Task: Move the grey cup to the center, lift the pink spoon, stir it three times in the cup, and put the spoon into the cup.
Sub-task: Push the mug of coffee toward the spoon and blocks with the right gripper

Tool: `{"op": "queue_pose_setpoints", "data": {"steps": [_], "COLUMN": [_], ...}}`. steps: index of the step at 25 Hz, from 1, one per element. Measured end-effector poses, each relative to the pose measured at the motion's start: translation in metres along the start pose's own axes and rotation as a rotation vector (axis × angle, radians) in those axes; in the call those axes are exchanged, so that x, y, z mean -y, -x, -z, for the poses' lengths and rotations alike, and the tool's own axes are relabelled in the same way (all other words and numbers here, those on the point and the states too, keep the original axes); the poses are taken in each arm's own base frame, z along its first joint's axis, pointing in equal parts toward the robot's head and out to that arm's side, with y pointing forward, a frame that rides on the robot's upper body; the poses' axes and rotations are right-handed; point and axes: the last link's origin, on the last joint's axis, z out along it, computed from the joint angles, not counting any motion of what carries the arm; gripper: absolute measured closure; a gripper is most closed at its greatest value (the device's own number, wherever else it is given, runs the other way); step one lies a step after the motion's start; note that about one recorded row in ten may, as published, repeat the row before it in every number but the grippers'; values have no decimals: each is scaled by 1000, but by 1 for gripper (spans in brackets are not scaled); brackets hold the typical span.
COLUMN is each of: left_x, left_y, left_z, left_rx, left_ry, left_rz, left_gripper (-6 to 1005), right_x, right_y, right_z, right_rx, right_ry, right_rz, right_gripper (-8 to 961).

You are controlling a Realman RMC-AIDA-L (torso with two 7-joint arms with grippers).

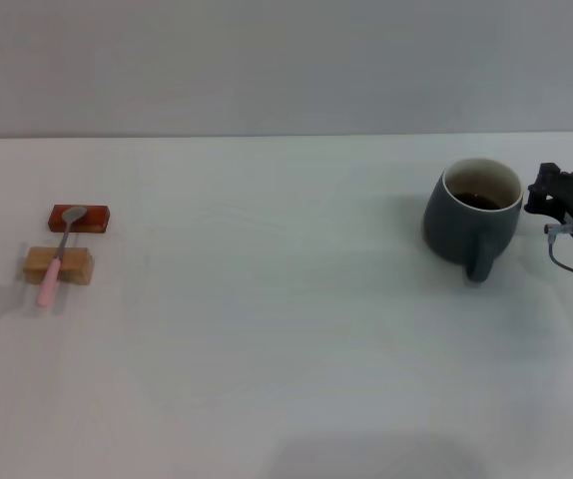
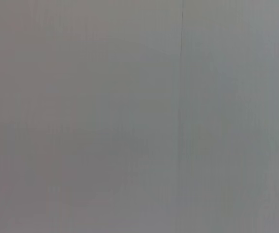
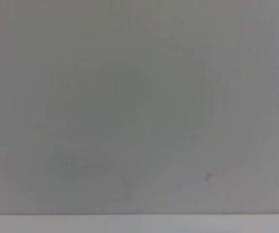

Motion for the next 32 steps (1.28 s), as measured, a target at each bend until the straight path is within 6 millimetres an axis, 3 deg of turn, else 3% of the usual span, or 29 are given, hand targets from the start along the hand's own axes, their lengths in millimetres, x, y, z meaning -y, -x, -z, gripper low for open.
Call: {"op": "queue_pose_setpoints", "data": {"steps": [19,32], "left_x": [-4,-4], "left_y": [-3,-4], "left_z": [-7,-10], "left_rx": [-10,-15], "left_ry": [12,14], "left_rz": [2,-3], "left_gripper": [149,149], "right_x": [-43,-84], "right_y": [6,8], "right_z": [-6,-3], "right_rx": [-26,-41], "right_ry": [138,263], "right_rz": [65,98], "right_gripper": [953,954]}}
